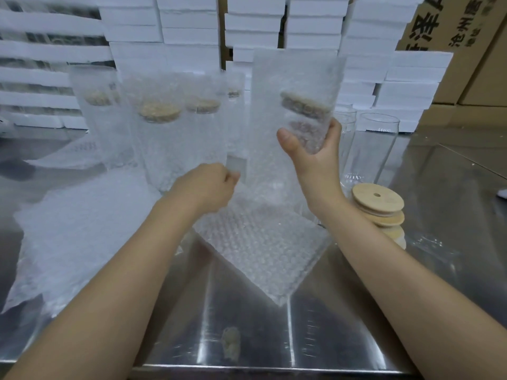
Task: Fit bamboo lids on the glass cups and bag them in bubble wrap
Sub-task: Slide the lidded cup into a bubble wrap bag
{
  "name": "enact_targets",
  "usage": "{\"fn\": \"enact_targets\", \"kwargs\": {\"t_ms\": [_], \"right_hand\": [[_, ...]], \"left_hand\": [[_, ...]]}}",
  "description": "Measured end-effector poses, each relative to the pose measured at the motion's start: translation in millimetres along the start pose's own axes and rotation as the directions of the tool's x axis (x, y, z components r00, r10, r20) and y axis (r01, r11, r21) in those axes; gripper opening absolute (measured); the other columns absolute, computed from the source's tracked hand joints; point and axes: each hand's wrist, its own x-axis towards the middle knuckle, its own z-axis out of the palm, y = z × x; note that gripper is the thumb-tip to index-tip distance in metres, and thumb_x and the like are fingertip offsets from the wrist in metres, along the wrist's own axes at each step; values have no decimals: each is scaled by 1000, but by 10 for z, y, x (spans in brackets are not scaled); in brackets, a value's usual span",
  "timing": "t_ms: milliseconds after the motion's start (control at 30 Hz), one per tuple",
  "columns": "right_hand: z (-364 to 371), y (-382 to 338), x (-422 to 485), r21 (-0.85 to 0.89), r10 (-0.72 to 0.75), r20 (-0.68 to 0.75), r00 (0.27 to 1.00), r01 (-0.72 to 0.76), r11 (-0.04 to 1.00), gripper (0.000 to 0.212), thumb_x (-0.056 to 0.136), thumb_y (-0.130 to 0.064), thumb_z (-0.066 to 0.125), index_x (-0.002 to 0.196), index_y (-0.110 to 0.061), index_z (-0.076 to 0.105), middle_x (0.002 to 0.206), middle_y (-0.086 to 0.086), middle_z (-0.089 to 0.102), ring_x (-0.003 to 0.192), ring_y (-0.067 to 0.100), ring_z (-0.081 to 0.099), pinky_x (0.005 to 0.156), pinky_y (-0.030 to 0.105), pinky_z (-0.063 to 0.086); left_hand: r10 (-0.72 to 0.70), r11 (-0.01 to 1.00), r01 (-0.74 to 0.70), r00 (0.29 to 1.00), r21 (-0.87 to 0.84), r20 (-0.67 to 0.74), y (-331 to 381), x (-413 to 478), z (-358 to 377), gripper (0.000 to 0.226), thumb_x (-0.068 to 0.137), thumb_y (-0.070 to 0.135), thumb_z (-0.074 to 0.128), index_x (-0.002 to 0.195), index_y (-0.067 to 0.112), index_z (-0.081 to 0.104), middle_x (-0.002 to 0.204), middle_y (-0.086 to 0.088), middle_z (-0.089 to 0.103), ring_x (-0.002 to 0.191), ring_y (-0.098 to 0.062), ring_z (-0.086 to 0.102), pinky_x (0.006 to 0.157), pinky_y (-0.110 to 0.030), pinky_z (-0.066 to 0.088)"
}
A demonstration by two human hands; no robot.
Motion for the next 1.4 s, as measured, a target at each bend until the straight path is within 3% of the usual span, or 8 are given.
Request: {"fn": "enact_targets", "kwargs": {"t_ms": [67, 167, 367, 533, 800, 1100, 1233, 1400], "right_hand": [[25, 52, -12, -16, 12, 23, 1000, -12, 1000, 82, 66, -37, 81, 130, -16, 34, 130, 8, 54, 116, 14, 59, 101, 34, 49], [23, 105, -22, -25, 67, 121, 990, -64, 998, 92, 63, -43, 81, 134, -14, 30, 132, 8, 54, 118, 13, 58, 97, 30, 49], [-53, 42, 34, 29, 42, 125, 991, -46, 999, 79, 67, -59, 65, 132, -26, 34, 122, -14, 54, 111, -6, 56, 90, 16, 45], [-73, 0, 66, -11, 53, 237, 970, -52, 999, 120, 49, -78, 75, 143, -24, 24, 134, -4, 51, 122, 4, 53, 100, 26, 47], [-72, 102, 89, -70, 6, 65, 998, -1, 998, 67, 71, -24, 81, 125, -25, 42, 116, -12, 63, 106, -4, 61, 91, 17, 49], [-49, -15, -8, -245, -171, -196, 966, 120, 962, 85, 69, -40, 85, 138, -20, 40, 117, -23, 55, 105, -20, 50, 87, 1, 37], [141, -77, -14, -224, -221, -208, 953, 173, 959, 80, 70, -36, 84, 135, -20, 41, 123, -18, 54, 116, -10, 50, 99, 12, 40], [578, -57, 180, -251, -198, -123, 972, 162, 954, 83, 71, -39, 83, 138, -16, 41, 132, -2, 53, 126, 16, 47, 107, 34, 40]], "left_hand": [[1, 976, -44, 981, -211, -196, 44, -15, -9, 65, 98, 61, 20, 100, 15, 66, 99, -5, 69, 89, -24, 64, 85, -37, 49], [153, 789, -171, 985, -590, -81, 133, -62, 3, 76, 78, 85, 25, 117, 28, 55, 128, 10, 58, 108, -5, 56, 89, -27, 42], [215, 729, -289, 957, -620, -194, 79, 4, 49, 65, 68, 67, 66, 120, 32, 49, 113, 19, 60, 103, 6, 58, 89, -22, 47], [161, 570, -333, 942, -751, -295, 90, 22, -20, 54, 72, 50, 67, 117, 23, 56, 111, 10, 66, 102, -3, 64, 90, -21, 50], [-131, 293, -44, 988, -955, -86, -19, 221, 125, 36, 101, 45, 40, 102, 19, 64, 106, -1, 71, 94, -11, 68, 81, -25, 54], [-118, 357, 12, 993, -934, -33, -65, 370, 481, 48, 104, 41, 32, 147, 21, 32, 143, 7, 39, 133, -12, 40, 110, -35, 37], [-106, 561, 20, 993, -828, -48, -9, 322, 501, 61, 104, 40, 31, 154, 30, -2, 159, 7, 18, 135, -14, 37, 111, -39, 35], [-139, 751, 36, 985, -659, -105, 18, 306, 525, 62, 103, 20, 28, 155, 24, -6, 115, 14, 51, 76, -12, 56, 70, -29, 48]]}}
